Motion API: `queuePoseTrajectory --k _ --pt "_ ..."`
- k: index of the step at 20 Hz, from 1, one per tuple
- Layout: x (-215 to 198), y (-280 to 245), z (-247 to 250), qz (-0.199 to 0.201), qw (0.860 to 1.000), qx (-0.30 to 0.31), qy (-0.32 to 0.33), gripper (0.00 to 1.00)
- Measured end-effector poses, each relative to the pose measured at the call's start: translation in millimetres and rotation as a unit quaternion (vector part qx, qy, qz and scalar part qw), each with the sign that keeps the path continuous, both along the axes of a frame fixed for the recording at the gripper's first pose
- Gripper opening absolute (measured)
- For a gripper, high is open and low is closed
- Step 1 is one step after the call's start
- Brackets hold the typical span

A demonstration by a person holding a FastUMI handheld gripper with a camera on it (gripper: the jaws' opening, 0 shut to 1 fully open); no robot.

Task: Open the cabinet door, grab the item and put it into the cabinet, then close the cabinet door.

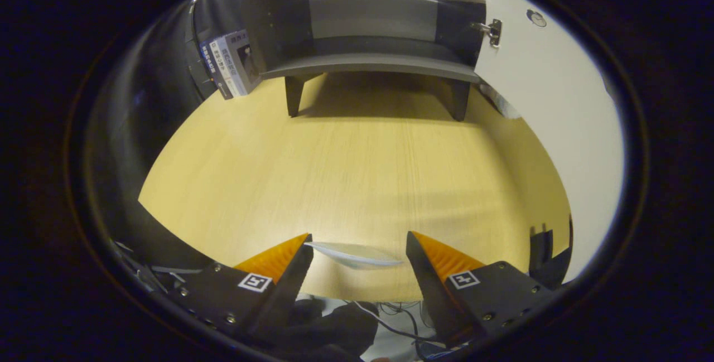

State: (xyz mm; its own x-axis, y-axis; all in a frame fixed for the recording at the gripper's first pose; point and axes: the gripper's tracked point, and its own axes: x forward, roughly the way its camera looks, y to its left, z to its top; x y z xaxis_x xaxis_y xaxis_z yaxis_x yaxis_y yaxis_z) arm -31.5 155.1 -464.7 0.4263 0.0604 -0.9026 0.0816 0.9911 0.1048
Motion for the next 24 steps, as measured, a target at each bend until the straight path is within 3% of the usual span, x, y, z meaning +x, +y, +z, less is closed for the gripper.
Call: queuePoseTrajectory --k 1,6,10,11,13,19,24 --pt "1 -2 -4 0.002 1.0 -0.007 -0.001 0.98" --pt "5 5 -9 0.028 1.0 0.001 0.005 0.54" --pt "5 9 -7 0.054 0.999 -0.005 0.003 0.54" --pt "7 10 -6 0.057 0.998 -0.008 0.0 0.43" --pt "8 14 0 0.065 0.998 -0.006 -0.006 0.43" --pt "38 10 41 0.049 0.998 0.012 -0.046 0.42" --pt "83 -12 109 0.034 0.993 0.008 -0.111 0.42"
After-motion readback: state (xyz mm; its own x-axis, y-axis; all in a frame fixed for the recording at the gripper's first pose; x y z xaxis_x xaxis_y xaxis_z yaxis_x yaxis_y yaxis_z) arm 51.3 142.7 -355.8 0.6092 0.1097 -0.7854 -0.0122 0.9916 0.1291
